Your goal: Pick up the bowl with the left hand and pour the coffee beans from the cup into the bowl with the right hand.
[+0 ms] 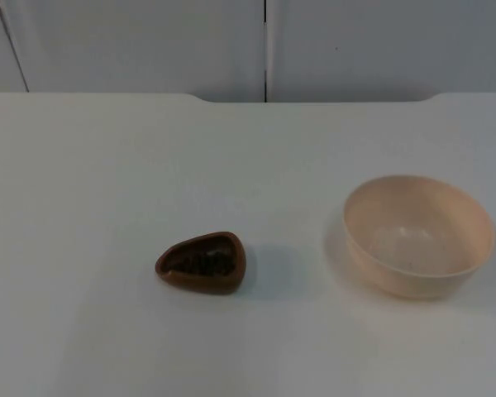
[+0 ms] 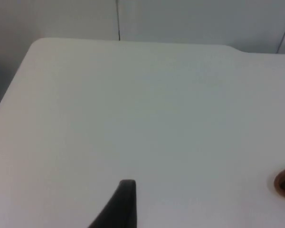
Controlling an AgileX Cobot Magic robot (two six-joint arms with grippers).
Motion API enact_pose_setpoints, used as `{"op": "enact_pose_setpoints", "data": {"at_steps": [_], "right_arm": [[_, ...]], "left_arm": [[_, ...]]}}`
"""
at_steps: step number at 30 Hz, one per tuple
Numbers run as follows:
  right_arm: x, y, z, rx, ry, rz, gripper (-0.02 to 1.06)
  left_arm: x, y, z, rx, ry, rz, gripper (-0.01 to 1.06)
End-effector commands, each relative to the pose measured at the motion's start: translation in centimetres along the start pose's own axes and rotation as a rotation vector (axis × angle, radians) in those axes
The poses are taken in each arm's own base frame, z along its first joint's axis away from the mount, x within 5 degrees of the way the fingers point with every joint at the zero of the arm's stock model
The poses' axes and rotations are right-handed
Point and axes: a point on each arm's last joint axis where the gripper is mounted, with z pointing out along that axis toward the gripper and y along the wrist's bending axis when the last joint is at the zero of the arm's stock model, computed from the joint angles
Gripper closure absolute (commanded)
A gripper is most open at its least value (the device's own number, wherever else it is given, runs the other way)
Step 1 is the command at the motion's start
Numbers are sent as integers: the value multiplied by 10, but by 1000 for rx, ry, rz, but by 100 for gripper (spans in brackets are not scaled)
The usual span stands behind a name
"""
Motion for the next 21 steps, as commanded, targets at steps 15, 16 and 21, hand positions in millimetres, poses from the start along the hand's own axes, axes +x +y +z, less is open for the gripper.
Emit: {"op": "enact_pose_setpoints", "data": {"at_steps": [15, 16, 21], "right_arm": [[0, 0, 0, 6, -6, 3, -1], [0, 0, 0, 6, -6, 3, -1], [0, 0, 0, 6, -6, 3, -1]], "left_arm": [[-56, -4, 24, 27, 62, -18, 4], [-58, -4, 27, 27, 71, -16, 4], [-66, -5, 34, 31, 93, -16, 4]]}}
